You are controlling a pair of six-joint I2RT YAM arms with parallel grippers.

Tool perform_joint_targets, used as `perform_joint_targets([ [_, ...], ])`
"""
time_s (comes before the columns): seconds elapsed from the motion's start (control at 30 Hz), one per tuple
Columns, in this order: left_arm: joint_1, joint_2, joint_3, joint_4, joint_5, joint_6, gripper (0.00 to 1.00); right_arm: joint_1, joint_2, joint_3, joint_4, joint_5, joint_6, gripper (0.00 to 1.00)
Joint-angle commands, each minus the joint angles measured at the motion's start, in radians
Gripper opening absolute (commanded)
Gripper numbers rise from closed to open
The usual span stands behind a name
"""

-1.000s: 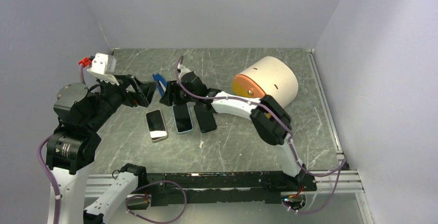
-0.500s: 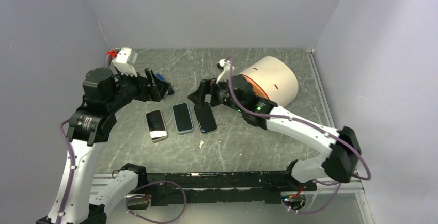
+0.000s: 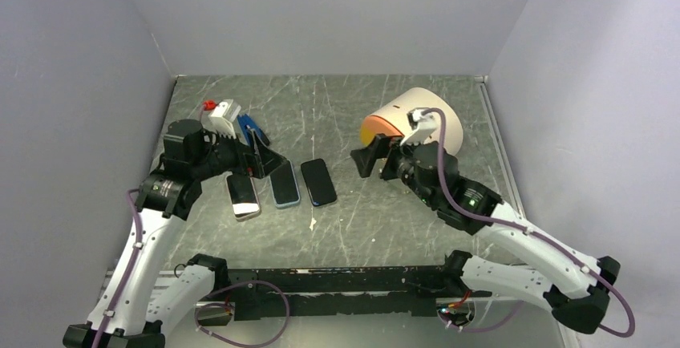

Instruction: Put the phone into the phone case

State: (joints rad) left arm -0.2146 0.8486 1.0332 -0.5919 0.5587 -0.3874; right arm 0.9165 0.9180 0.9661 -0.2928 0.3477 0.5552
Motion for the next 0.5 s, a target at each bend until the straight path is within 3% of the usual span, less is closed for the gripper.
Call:
perform_joint_targets([
  [0.0, 0.0, -0.027, -0.062, 0.11, 0.07, -0.072, 0.94, -0.001, -0.087, -0.031, -0.054, 0.095, 0.027, 0.99],
  [0.47, 0.0, 0.001, -0.075, 0.099, 0.103, -0.068, 0.94, -0.001, -0.162, -0.053, -0.077, 0.119, 0.065, 0.99],
])
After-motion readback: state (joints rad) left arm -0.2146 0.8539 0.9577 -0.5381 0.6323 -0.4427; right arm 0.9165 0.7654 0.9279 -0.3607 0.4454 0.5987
